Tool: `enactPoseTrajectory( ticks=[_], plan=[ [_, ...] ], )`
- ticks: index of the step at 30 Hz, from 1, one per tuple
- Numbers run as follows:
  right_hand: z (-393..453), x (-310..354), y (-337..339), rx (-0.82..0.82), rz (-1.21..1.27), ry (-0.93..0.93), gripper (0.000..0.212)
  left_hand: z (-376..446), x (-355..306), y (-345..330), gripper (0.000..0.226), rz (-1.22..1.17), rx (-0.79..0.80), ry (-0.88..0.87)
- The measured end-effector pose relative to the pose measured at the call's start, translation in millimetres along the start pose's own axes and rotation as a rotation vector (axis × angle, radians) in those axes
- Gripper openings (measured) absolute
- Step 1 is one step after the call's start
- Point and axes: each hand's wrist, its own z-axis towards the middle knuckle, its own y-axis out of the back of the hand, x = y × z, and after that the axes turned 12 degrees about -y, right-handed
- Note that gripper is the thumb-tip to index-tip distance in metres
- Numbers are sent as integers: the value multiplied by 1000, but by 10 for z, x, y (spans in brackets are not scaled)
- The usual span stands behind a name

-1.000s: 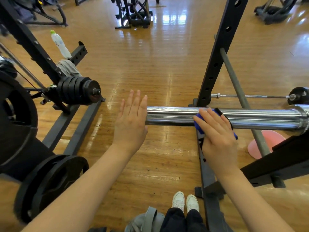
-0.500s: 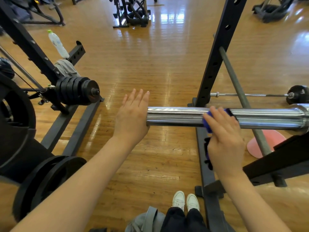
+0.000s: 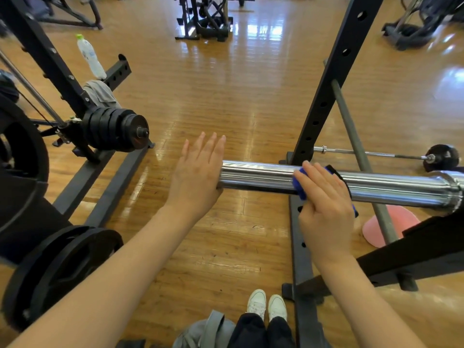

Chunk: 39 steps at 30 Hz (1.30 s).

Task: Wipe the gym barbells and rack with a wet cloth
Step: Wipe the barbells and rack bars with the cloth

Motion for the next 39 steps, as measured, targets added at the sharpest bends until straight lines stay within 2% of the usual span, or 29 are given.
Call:
enactPoseTrajectory(
  ticks=[4,8,10,13,17,20,24,28,31,32,35,39],
  plan=[
    [1,219,-149,-37,1,-117,37,-90,-46,-47,92,101,-109,-69],
    [-52,459,-295,69,-23,25,39,-57,-12,-160,61,138,-244,-122],
    [-41,387,-232,99,-15,73,39,-29,0,-145,56,101,-256,-137],
    [11,174,-35,53,-9,-16,37,2,1,-77,65,13,-171,-104],
    [120,308,-118,27,-56,-146,32,133,37,105,75,-88,106,-95],
    [65,535,-303,81,-44,-44,32,242,86,159,76,-151,267,-105],
    [-4,374,-216,123,-35,65,37,221,69,178,80,-142,274,-94],
    [55,50,18,54,-32,-39,38,141,47,187,97,-44,182,-91],
    [59,58,22,24,-16,-103,35,-40,36,86,114,74,-15,-146],
    [66,104,-2,15,-12,-126,35,-104,32,22,114,76,-77,-139],
    [64,309,-155,10,-19,-126,38,-176,26,-108,111,92,-126,-96],
    [-57,400,-271,87,-18,5,41,-118,96,-171,81,135,-228,-133]
  ],
)
